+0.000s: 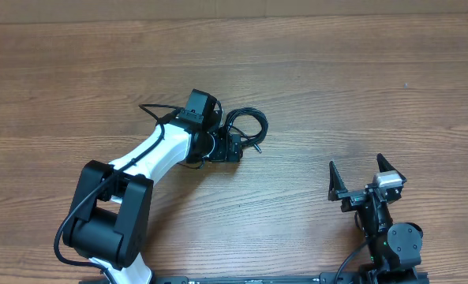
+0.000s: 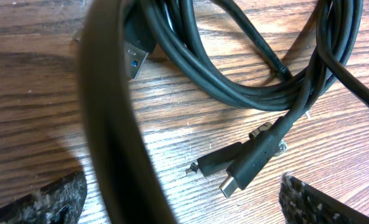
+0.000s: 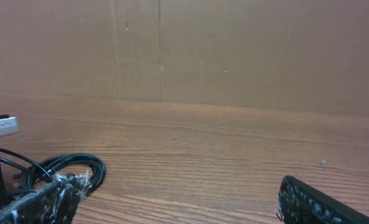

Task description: Untangle cables

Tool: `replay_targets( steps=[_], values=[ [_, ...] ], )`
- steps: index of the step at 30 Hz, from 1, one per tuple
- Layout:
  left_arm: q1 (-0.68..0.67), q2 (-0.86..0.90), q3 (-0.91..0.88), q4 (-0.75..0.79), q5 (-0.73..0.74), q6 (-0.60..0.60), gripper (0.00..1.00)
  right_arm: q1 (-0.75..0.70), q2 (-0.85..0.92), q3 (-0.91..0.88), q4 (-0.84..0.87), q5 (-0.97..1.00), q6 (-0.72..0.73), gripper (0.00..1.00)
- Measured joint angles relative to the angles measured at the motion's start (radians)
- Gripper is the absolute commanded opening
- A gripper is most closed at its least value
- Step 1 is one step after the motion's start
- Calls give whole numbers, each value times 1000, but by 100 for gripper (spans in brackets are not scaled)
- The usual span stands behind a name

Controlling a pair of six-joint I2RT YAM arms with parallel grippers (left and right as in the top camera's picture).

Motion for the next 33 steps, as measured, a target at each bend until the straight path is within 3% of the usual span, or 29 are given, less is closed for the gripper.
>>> replay_targets(
  steps=[3,4,5,6,13,16,30,33],
  values=[
    [0,0,0,1,0,0,99,0,0,0,0,0,0,100],
    [0,0,0,2,0,0,66,0,0,0,0,0,0,100],
    [0,0,0,4,0,0,24,0,0,0,0,0,0,100],
    [0,0,0,10,-7,-2,4,0,0,0,0,0,0,100],
    [0,18,-18,29,-61,-15,4,0,0,0,0,0,0,100],
    [0,18,-18,30,-71,-21,13,0,0,0,-1,0,-1,100],
    [0,18,-19,30,-79,-23,14,0,0,0,0,0,-1,100],
    [0,18,-19,30,-79,-22,19,0,0,0,0,0,0,100]
  ],
)
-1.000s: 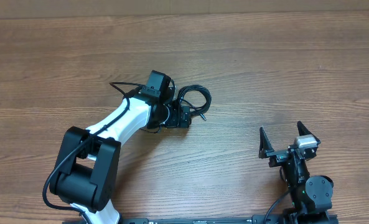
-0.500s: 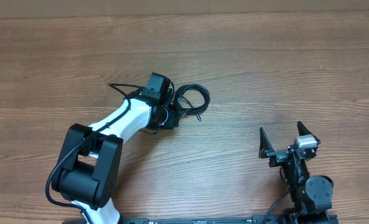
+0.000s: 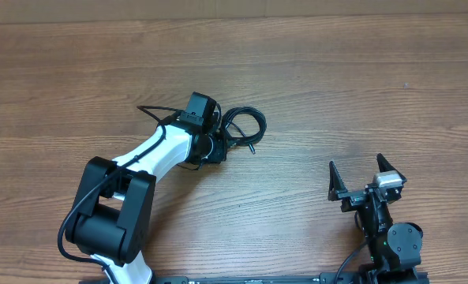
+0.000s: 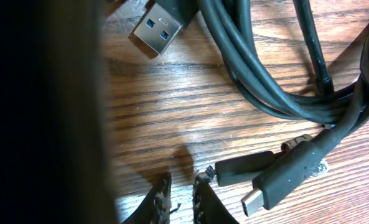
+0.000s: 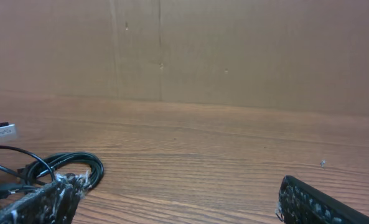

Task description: Untangle cables

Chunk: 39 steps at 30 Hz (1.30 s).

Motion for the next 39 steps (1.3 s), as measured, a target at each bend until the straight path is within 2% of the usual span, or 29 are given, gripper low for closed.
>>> replay_targets(
  steps=[17,19,22,23,39],
  values=[
    [0,-6,5,15,24,0,61,0,0,0,0,0,0,100],
    [0,-6,6,15,23,0,69,0,0,0,0,-1,0,100],
    [0,-10,10,15,22,2,88,0,0,0,0,-1,0,100],
    [0,-11,11,16,23,2,98,0,0,0,0,0,0,100],
    [0,-17,16,16,11,0,100,0,0,0,0,0,-1,100]
  ],
)
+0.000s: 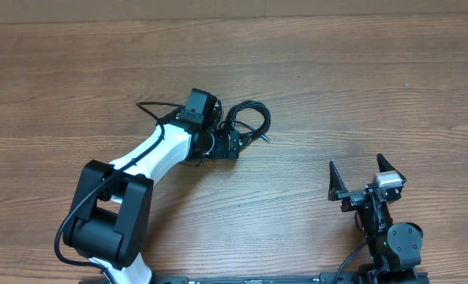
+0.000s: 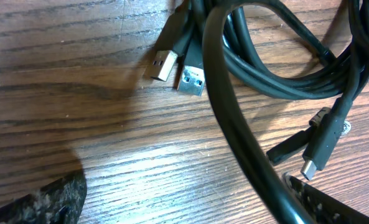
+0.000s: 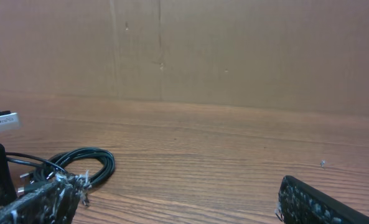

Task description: Untangle cables

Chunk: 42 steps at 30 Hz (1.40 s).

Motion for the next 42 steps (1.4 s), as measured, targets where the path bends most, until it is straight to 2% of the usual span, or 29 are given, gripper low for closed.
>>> replay_targets(
  steps=[16,17,23,29,30,32,33,42],
  values=[
    [0,0,0,0,0,0,100,0,0,0,0,0,0,100],
    [0,0,0,0,0,0,98,0,0,0,1,0,0,100],
    [0,0,-2,-2,-15,0,78,0,0,0,0,0,0,100],
    [0,7,-9,-7,-20,0,31,0,0,0,0,0,0,100],
    [0,9,-10,-8,-19,-3,20,0,0,0,0,0,1,100],
    [0,11,-13,-10,-19,-1,13,0,0,0,0,0,1,100],
    [0,11,-15,-9,-19,-2,6,0,0,0,0,0,0,100],
    [0,14,-17,-12,-19,-3,4,0,0,0,0,0,0,100]
  ],
)
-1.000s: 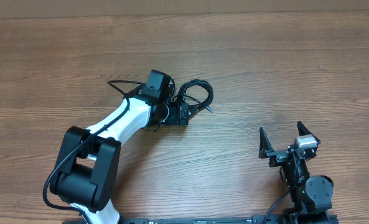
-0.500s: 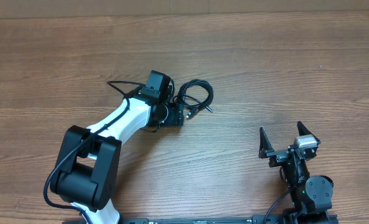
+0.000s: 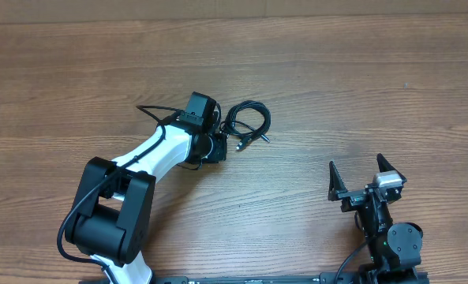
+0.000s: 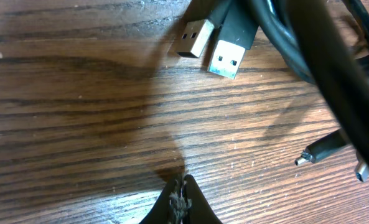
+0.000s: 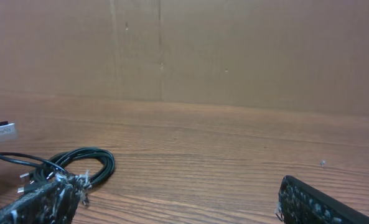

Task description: Untangle cables

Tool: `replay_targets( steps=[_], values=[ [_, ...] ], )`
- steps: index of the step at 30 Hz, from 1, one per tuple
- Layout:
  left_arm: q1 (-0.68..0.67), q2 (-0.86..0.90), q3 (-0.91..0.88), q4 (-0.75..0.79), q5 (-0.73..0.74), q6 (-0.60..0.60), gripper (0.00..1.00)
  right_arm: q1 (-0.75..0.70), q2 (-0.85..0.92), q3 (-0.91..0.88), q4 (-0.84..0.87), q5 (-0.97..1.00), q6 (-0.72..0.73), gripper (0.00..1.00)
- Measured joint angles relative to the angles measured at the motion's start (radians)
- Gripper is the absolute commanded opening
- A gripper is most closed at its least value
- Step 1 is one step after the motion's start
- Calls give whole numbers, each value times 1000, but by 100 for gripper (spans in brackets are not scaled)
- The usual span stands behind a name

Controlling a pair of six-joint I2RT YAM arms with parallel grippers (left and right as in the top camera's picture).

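Note:
A small bundle of black cables lies coiled on the wooden table, just right of my left gripper. The left wrist view shows two USB-A plugs side by side, a thick black cable crossing the right side, and a small connector tip below. My left gripper is shut on the bare wood beside the plugs, with nothing between its fingers. My right gripper stands open at the near right, far from the cable coil.
The wooden table stretches all round the bundle. A brown wall backs the table in the right wrist view. The left arm's white link runs from the near left toward the cables.
My left gripper was open close against the bundle; now it is shut and sits slightly further left, holding nothing. The cable coil stays where it was. The right arm has not moved.
My left gripper was open at the bundle's left edge. Then it was nearly shut and slightly back, empty. Then it stood open at the bundle again, and the coil lay slightly further right. Now it is shut and back again. The right gripper stayed open throughout.

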Motion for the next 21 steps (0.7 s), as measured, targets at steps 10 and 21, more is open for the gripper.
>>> replay_targets(
  steps=[10,21],
  values=[
    [0,0,0,0,0,3,99,0,0,0,0,0,0,100],
    [0,-14,16,13,15,3,99,0,0,0,1,0,-2,100]
  ],
)
